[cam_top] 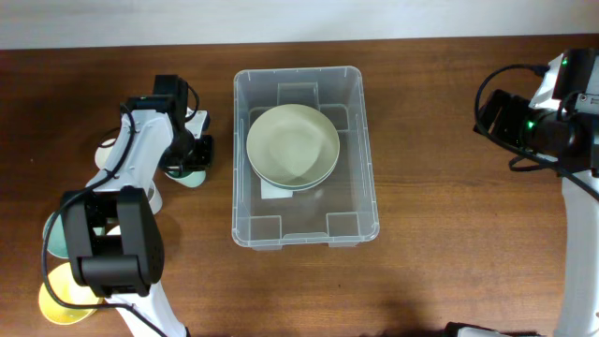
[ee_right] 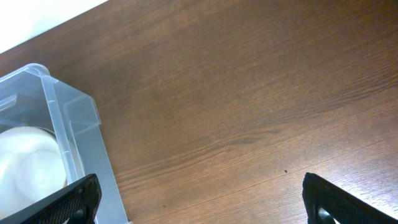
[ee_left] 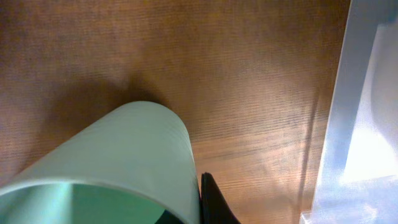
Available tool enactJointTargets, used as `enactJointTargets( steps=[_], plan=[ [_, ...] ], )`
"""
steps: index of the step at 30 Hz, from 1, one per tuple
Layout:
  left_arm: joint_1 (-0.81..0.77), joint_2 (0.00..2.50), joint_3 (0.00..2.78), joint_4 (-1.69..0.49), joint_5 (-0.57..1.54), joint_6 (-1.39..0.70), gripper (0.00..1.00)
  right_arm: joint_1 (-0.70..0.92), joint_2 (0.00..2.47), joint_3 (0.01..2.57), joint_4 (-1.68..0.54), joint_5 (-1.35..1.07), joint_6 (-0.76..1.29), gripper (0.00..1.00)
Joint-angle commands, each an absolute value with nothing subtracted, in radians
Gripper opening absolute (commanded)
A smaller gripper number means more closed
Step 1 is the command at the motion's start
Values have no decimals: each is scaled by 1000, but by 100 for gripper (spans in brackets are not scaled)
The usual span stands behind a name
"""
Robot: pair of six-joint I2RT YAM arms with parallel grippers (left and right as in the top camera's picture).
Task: Pack container
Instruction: 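Grasp the mint-green cup with the left gripper, then place the mint-green cup in the container's front right corner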
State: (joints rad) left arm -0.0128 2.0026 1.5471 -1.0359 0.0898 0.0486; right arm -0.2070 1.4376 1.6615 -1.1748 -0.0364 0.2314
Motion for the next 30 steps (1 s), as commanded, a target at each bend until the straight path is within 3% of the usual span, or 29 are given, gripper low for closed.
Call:
enactJointTargets(
  steps=[1,9,13,20,30],
  plan=[
    [-20,1944,1662,-1123,96,53,1,-210,1437,1659,-1174,-45,233,99],
    [-183,1713,1935,-1275,33,-30,1,-210,1443,1659,-1171,-41,234,99],
    [-392,1666,1943,-1270,34,-115,0,-210,1454,1659,-1172,-42,234,99],
    [-723,1838,1943,-1274,41,-225,0,-210,1454,1659,-1172,-42,234,99],
    [-826,2068,1939,-1291,40,-493,1,-210,1454,1659,-1176,-42,234,99]
  ],
)
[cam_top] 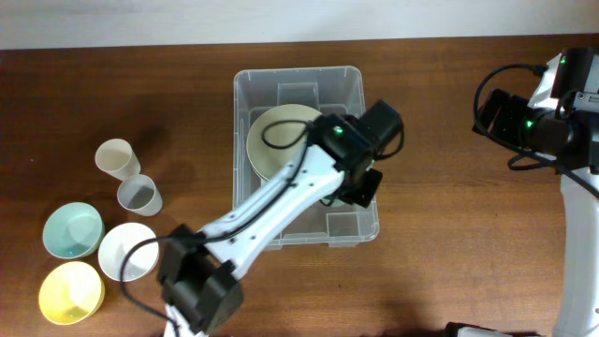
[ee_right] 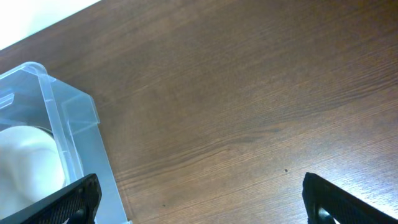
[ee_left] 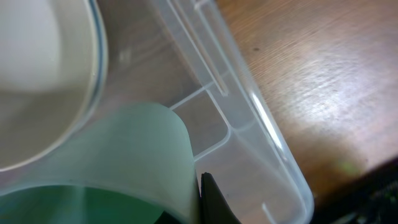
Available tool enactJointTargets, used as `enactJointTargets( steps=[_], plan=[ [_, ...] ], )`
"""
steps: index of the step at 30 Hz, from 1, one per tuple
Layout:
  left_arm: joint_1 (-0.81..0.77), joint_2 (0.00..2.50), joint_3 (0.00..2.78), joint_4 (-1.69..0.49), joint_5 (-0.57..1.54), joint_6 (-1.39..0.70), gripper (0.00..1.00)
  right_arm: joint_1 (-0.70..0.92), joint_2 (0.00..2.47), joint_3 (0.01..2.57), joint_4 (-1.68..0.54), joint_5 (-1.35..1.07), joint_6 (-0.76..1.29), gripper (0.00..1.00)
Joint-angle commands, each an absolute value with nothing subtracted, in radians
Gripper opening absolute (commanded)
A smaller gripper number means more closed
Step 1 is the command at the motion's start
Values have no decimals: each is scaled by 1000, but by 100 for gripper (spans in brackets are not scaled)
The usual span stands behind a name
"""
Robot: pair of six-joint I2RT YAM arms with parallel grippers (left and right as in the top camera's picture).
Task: Pack container
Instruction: 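Place the mint-green cup in the container's front right corner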
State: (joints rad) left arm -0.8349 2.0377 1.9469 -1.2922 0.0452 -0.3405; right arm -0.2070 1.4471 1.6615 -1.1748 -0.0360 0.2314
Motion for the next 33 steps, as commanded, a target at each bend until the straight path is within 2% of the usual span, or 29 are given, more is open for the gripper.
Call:
enactJointTargets(
  steps=[1,6,15,17,19,22,26,29,33],
  plan=[
    [-826,2080,1934,-1281,40,-541,1,-210,1454,1659,-1176,-42,234,99],
    [-832,2132,1924,-1207,102,-576,1,-210,1454,1659,-1176,-42,234,99],
    [-845,2185,1923,-1206,173,-576,1,-210,1454,1659,-1176,-42,234,99],
    [-844,2185,1923,-1209,174,-575,10,-210,1454,1659,-1176,-42,234,99],
    [-843,2184,1924,-1223,189,-551,43,-210,1454,1659,-1176,-41,234,99],
    [-841,2165,1945,-1258,148,-544,62,-210,1454,1659,-1176,-42,234,99],
    [-813,2096,2024,-1328,31,-544,75,-210,1454,1659,-1176,-41,234,99],
    [-770,2012,2094,-1382,-56,-544,80,-210,1454,1659,-1176,-42,234,99],
    [-606,1821,2128,-1423,-176,-545,87,-210,1454,1659,-1176,-42,234,99]
  ],
)
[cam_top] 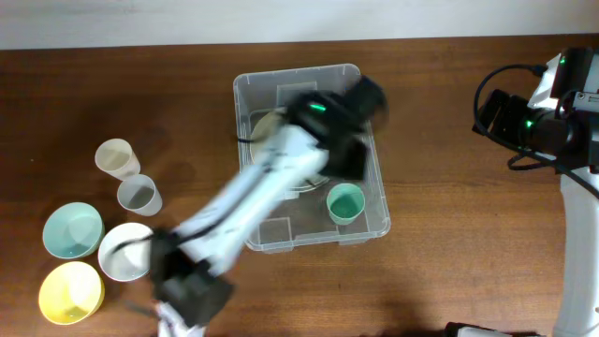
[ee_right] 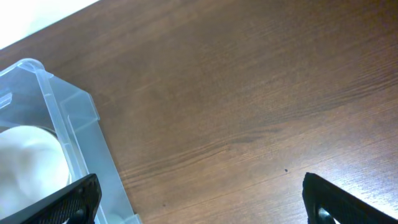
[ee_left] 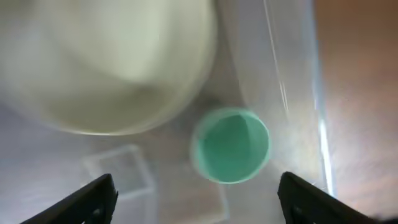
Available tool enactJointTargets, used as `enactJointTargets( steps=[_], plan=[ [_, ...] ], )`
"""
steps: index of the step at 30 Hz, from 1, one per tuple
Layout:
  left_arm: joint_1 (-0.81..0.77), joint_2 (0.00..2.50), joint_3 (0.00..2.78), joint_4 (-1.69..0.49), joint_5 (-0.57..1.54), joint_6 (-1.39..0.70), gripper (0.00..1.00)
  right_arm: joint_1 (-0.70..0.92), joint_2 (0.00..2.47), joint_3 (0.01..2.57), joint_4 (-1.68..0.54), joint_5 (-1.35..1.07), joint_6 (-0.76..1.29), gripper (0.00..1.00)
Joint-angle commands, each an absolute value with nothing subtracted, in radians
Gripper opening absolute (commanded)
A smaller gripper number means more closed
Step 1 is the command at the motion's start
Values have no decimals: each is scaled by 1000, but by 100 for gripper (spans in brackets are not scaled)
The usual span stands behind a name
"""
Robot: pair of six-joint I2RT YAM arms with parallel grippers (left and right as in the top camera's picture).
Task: Pack container
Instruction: 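Place the mint-green cup in the container's front right corner, then grasp the white bowl at the left with the left gripper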
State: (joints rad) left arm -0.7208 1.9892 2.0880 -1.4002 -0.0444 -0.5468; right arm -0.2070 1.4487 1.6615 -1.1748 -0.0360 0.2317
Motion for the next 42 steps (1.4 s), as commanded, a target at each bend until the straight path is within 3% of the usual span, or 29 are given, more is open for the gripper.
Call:
enactJointTargets(
  steps=[1,5,6,13,23,33,42],
  plan=[
    [-545,1782,2128,-1434,-195,-545,87,-210,1454,1659,-1176,-42,234,99],
    [-306,1721,2128,-1495,-205,-545,87,-210,1454,1659,-1176,-42,234,99],
    [-232,1725,2122,-1521,-205,-545,93,-210,1454,1659,-1176,-42,234,99],
    [-23,1731,1839,-1460,-194,-529,94,-210,1454,1659,-1176,-42,233,99],
    [109,1735,1304,-1096,-149,-476,95,-210,1454,1659,-1179,-42,234,99],
    [138,1803,1261,-973,-108,-387,93,-210,1454,1659,-1186,-42,234,99],
    [138,1814,1267,-1009,-101,-388,93,-210,1454,1659,-1192,-41,233,99]
  ],
)
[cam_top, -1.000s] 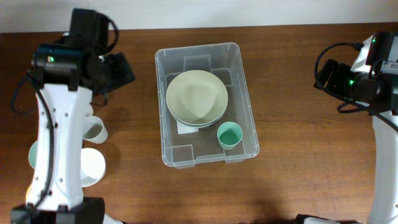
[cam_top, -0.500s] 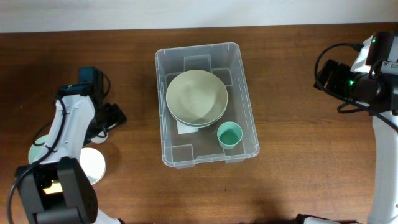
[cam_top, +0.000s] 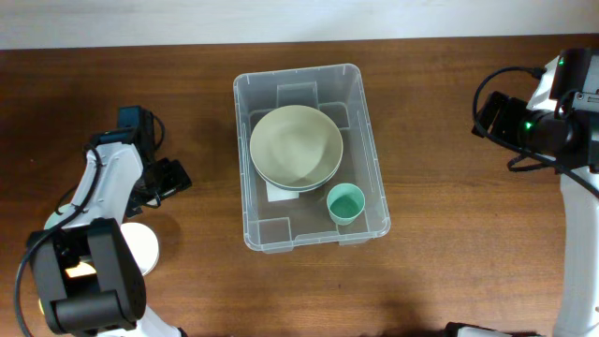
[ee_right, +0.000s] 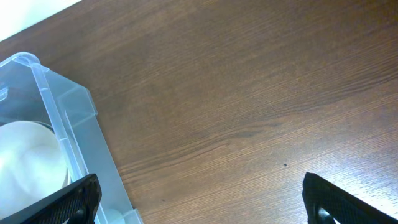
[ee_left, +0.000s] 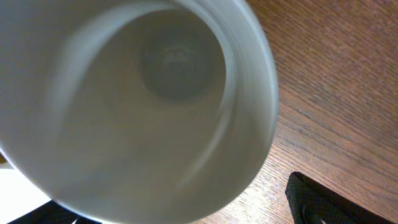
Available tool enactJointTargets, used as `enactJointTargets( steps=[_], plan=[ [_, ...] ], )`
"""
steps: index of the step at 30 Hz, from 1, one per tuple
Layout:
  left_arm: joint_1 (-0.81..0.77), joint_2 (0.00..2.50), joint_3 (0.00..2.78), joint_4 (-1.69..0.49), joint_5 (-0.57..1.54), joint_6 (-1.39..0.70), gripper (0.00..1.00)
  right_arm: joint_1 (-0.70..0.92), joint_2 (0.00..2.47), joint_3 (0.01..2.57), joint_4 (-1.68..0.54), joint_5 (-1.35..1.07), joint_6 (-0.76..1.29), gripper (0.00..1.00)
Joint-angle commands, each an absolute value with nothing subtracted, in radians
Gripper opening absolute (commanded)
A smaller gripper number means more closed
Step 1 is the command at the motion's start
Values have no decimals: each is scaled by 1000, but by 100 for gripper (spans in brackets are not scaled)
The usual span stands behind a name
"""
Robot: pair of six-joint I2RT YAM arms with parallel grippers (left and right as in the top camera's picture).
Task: Pack container
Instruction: 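Grasp the white bowl at the left with the left gripper, then place the white bowl onto the stacked bowls in the container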
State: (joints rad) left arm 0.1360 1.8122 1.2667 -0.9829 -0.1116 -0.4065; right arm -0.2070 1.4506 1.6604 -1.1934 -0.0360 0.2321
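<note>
The clear container sits mid-table and holds a pale green bowl and an upright teal cup in its front right corner. My left gripper is over the table's left side. In the left wrist view a pale grey cup fills the frame from above. The left gripper is open with that cup between its fingers, and one black finger shows at the lower right. My right gripper hangs open and empty over bare wood, right of the container.
A white bowl lies at the front left, partly under the left arm. The other cups and bowls on that side are hidden by the arm. The right arm stands at the far right edge.
My left gripper was open above the container, over the teal cup standing inside. Now it is at the table's left side, open around a pale grey cup. The right arm has not moved.
My left gripper was shut on the teal cup at the table's left side. It then held the cup over the container's front right. After that it was open, with the cup standing in the container, which had shifted slightly. Now it is back at the left, around another cup.
</note>
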Motion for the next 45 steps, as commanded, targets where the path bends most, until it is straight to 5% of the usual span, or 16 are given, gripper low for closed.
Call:
enactJointTargets(
  steps=[1,13,26,28,31,36,45],
  plan=[
    [138,1810,1274,-1031,-101,-389,93,-210,1454,1659,-1192,-41,233,99],
    [134,1550,1364,-1103,-101,-397,98,-210,1465,1659,-1190,-41,233,99],
    [129,1873,1363,-968,-21,-342,97,-210,1465,1659,-1190,-41,233,99],
    [117,1913,1363,-953,-21,-338,90,-210,1465,1659,-1190,-41,233,99],
    [97,1920,1364,-951,-21,-334,65,-210,1465,1659,-1190,-41,233,99],
    [43,1908,1422,-987,-22,-334,1,-210,1465,1659,-1190,-41,233,99],
    [-65,1779,1652,-1184,-79,-335,1,-210,1465,1659,-1190,-41,233,99]
  ],
)
